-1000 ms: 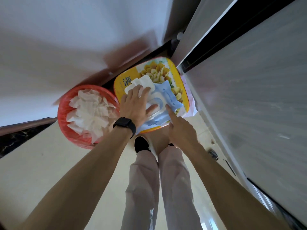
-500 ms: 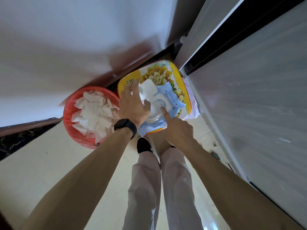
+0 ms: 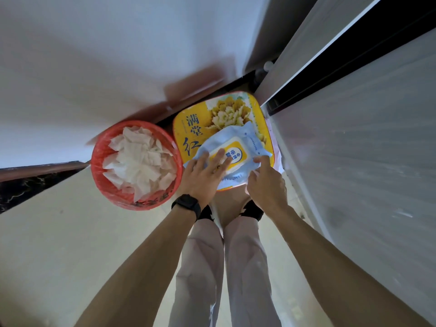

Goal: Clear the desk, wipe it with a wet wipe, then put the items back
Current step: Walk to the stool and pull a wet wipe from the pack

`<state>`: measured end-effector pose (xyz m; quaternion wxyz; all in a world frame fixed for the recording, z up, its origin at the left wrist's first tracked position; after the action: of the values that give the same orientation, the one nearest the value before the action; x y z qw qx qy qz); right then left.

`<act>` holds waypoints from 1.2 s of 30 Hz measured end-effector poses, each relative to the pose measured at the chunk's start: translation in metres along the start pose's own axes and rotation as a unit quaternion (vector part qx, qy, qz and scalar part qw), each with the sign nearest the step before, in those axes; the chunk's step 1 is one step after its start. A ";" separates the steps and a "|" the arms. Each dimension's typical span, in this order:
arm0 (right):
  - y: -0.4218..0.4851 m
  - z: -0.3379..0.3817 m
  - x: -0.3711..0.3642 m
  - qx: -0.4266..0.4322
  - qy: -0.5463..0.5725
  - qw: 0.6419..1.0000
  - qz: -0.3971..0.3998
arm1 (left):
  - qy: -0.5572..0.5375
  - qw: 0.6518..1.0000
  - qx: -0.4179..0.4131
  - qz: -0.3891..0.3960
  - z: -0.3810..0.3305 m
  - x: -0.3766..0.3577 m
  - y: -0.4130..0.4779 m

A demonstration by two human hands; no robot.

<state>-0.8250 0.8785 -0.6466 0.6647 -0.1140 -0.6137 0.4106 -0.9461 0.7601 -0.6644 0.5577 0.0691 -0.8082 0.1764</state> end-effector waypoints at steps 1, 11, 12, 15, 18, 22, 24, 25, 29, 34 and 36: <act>-0.002 0.002 -0.005 0.006 0.007 1.000 0.012 | 0.020 1.000 -0.003 -0.001 0.003 0.000 0.004; 0.000 0.022 -0.034 0.050 0.003 0.996 0.071 | 0.098 0.993 -0.039 0.055 0.020 -0.001 0.019; 0.001 0.022 -0.033 0.052 0.000 0.996 0.075 | 0.109 0.989 -0.026 0.094 0.015 0.001 0.022; -0.007 0.018 -0.013 0.026 0.044 0.994 0.092 | 0.088 0.967 0.051 0.235 -0.001 0.015 0.026; -0.039 0.017 0.038 -0.020 0.180 0.981 0.066 | -0.131 0.939 0.161 0.273 -0.020 0.059 0.027; -0.113 0.039 0.128 0.026 0.262 0.963 0.054 | -0.539 0.785 0.234 0.196 -0.078 0.159 -0.012; -0.160 0.053 0.181 0.059 0.253 0.965 0.045 | -0.601 0.748 0.221 0.175 -0.099 0.218 -0.040; -0.185 0.061 0.209 0.076 0.245 0.966 0.034 | -0.607 0.745 0.217 0.168 -0.106 0.247 -0.055; -0.286 0.094 0.292 0.144 0.276 0.950 0.011 | -0.592 0.771 0.212 0.103 -0.133 0.361 -0.125; -0.382 0.132 0.327 0.281 0.192 0.940 0.001 | -0.480 0.843 0.204 -0.130 -0.167 0.462 -0.217; -0.411 0.152 0.337 0.348 0.147 0.926 -0.008 | -0.463 0.836 0.232 -0.183 -0.173 0.476 -0.260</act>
<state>-0.8267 0.7947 -0.1001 0.7485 0.0702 -0.3282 0.5719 -0.8894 0.6217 -0.1147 0.1085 0.4166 -0.8800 0.2005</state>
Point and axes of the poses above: each hand's wrist, its own y-axis towards the middle knuckle, its own x-axis out of the back of the hand, z = x × y, the point moved 6 cm from there along y, towards the middle knuckle, and after that the axes turned 13 degrees about -y, right-handed, at the moved point
